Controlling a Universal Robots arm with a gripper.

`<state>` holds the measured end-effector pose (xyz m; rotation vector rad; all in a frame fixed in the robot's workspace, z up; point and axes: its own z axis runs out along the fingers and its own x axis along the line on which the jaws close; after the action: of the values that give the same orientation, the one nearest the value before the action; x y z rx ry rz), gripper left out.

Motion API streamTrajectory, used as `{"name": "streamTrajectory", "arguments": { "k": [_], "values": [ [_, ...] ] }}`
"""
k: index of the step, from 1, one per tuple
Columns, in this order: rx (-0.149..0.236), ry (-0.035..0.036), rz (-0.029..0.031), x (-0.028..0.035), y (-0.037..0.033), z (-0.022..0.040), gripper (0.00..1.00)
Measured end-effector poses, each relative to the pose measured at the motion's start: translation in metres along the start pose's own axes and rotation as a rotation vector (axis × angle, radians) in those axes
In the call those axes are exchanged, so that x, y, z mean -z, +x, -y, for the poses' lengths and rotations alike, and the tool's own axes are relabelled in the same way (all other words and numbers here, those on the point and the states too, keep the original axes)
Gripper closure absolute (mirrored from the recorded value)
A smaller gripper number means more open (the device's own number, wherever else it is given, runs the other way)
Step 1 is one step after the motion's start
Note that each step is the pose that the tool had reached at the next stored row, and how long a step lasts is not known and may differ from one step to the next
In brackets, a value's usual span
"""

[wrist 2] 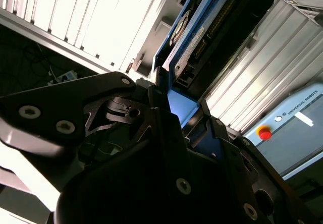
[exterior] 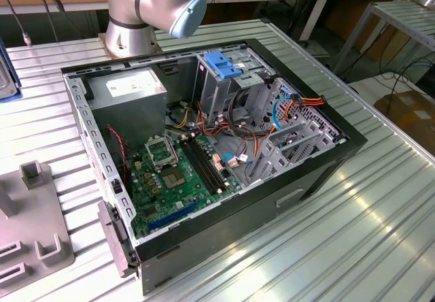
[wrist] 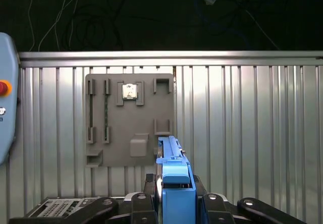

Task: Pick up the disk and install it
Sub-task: 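Pick up the disk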

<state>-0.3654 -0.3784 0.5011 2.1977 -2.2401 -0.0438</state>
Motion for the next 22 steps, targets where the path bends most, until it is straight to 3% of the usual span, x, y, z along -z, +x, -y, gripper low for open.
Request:
{"name": "streamTrajectory", "arguments": {
  "k": [22],
  "values": [
    [0.000,0.0000,0.0000,0.0005,-0.0004,0.0226,0.63]
  ]
}}
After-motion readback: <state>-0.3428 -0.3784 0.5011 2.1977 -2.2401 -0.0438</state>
